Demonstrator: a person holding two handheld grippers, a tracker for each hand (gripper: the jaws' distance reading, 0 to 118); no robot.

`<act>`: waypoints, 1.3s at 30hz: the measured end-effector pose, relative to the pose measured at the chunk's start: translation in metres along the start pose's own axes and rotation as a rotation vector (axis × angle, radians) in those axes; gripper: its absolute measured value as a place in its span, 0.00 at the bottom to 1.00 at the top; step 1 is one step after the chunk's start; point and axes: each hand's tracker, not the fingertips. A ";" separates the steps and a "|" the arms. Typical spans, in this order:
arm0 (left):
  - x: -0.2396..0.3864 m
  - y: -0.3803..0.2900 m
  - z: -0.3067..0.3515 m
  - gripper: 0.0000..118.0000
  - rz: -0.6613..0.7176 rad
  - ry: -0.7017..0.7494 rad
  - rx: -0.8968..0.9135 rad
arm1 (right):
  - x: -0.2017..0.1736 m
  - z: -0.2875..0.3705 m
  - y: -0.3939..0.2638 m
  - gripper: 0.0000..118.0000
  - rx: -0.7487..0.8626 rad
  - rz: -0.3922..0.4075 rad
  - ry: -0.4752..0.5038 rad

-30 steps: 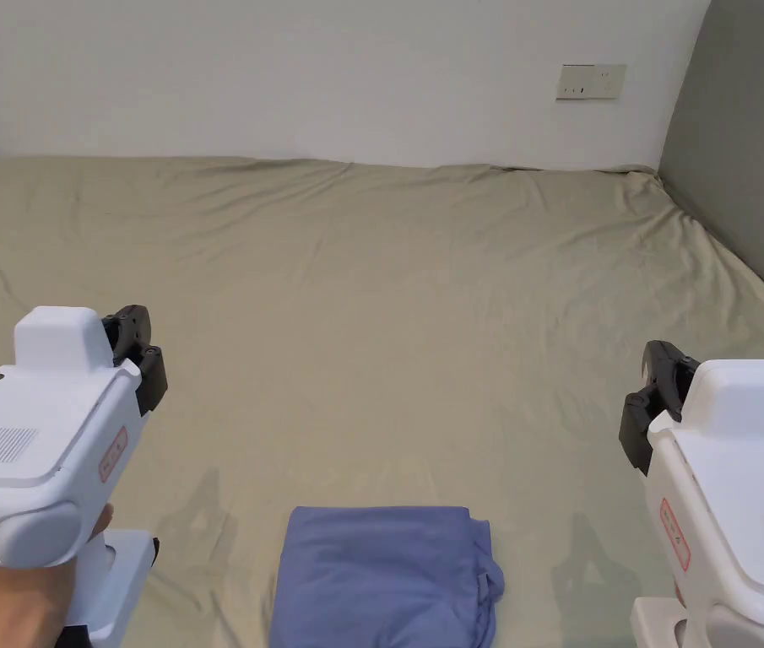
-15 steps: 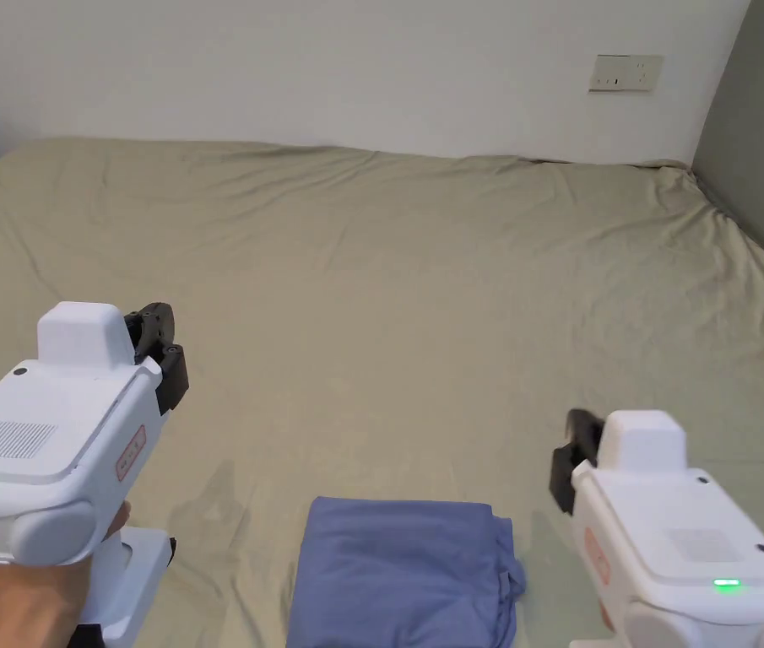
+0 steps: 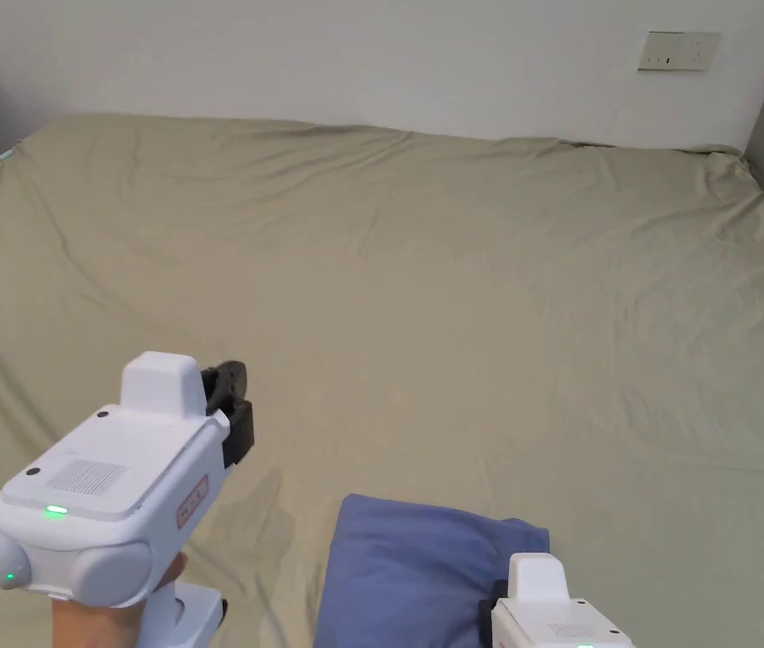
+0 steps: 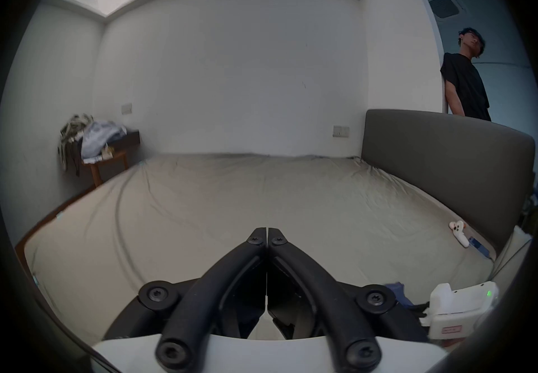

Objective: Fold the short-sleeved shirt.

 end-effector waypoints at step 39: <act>-0.098 -0.058 -0.106 0.12 0.217 -0.214 -0.678 | -0.004 0.060 0.065 0.01 0.169 0.015 0.068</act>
